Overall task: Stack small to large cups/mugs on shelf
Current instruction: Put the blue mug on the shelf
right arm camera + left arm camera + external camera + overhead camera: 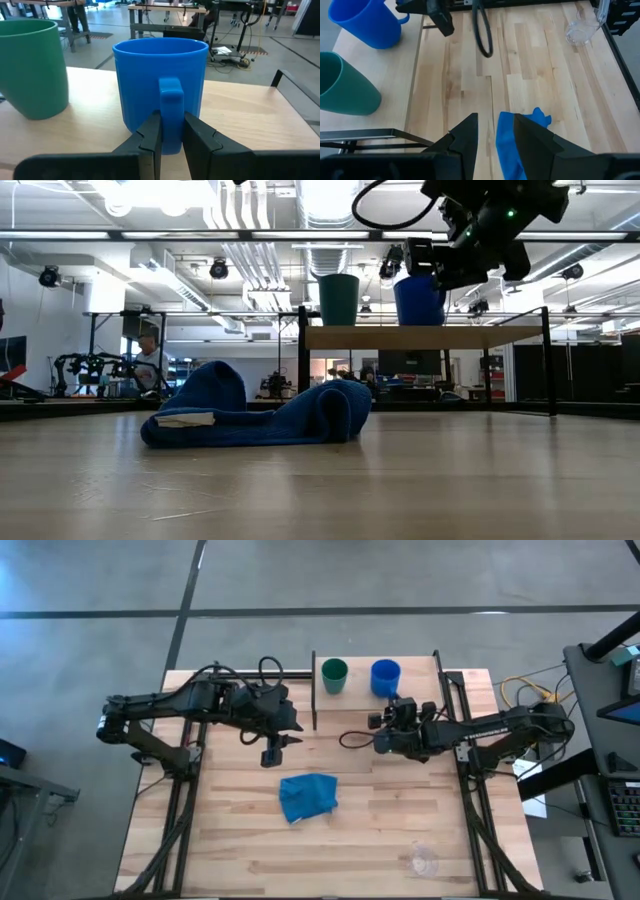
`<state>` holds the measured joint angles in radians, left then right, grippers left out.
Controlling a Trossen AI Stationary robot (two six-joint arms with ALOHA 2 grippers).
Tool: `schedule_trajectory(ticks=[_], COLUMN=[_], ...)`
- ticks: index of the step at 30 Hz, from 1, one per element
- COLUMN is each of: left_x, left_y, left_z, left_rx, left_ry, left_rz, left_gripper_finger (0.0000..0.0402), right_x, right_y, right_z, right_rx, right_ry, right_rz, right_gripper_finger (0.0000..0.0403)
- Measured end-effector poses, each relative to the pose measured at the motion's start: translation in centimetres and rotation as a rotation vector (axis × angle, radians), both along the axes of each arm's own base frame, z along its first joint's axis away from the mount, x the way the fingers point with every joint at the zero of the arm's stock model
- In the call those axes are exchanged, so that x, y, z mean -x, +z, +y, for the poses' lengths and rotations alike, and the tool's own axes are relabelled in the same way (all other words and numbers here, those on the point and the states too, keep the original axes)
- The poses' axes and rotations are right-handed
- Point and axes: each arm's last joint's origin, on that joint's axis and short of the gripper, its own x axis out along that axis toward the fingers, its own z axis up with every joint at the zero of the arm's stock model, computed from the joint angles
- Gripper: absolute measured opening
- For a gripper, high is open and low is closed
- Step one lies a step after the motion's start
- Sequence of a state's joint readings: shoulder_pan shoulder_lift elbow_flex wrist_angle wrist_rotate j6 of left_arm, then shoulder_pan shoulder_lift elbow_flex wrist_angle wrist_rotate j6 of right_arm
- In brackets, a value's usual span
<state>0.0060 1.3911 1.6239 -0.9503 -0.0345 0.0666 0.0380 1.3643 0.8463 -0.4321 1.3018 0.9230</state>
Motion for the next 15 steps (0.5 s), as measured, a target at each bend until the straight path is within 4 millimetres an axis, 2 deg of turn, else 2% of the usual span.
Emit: schedule_trajectory(ticks=[15], left_x=[0.0], left_y=[-0.03], left_z=[0.01], left_rx=[-0.001], left_ry=[-0.001], left_rz=[0.001], left_gripper_finger=[0.0111], right_x=[-0.61], right_y=[0.14], right_z=[-0.47], right_rx=[0.02], right_ry=[0.008], right_rz=[-0.014], right_gripper_finger=[0.0054])
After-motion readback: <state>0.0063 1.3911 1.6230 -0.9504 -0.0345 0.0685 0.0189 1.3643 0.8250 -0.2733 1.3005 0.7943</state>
